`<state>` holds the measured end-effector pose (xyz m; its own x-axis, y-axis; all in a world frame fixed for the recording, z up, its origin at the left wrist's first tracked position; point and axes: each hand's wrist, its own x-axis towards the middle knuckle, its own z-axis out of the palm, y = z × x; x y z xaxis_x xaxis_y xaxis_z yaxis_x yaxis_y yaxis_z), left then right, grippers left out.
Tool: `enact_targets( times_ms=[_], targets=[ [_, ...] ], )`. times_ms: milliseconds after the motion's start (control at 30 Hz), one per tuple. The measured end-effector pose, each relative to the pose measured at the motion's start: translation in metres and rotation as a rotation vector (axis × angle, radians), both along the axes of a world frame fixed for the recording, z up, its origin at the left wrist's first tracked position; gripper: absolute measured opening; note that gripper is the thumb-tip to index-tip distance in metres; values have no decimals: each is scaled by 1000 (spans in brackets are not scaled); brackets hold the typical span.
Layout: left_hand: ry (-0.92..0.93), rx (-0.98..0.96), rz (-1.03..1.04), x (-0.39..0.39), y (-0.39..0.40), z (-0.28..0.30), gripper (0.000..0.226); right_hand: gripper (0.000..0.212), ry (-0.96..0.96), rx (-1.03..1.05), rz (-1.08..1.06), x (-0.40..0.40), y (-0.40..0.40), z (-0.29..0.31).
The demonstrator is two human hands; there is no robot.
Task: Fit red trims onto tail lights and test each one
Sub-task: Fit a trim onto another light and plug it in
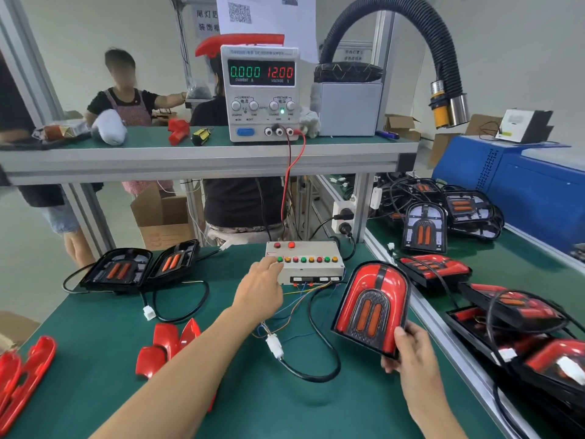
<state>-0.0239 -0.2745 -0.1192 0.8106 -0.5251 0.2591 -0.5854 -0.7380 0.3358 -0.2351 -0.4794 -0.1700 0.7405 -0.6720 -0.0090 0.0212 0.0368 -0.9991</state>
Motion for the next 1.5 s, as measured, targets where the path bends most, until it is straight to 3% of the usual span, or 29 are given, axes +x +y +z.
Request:
enact_targets(
  times_ms=[167, 533, 1200, 1333, 1500],
  targets=[
    [73, 159, 51, 16, -19, -4, 59, 13, -11, -9, -8, 5, -6, -11],
    [61, 202, 78, 28, -20, -10, 64, 17, -7, -53, 103, 8, -5, -15],
    [-21, 285, 85, 33, -29, -9, 76, 18, -18, -52, 93, 8, -5, -17],
    [-46, 305, 110, 33, -37, -10, 71, 18, -26, -41, 94, 8, -5, -16],
    [50, 220, 132, 37, -38, -10, 65, 18, -38, -24, 85, 10, -5, -14]
  ],
)
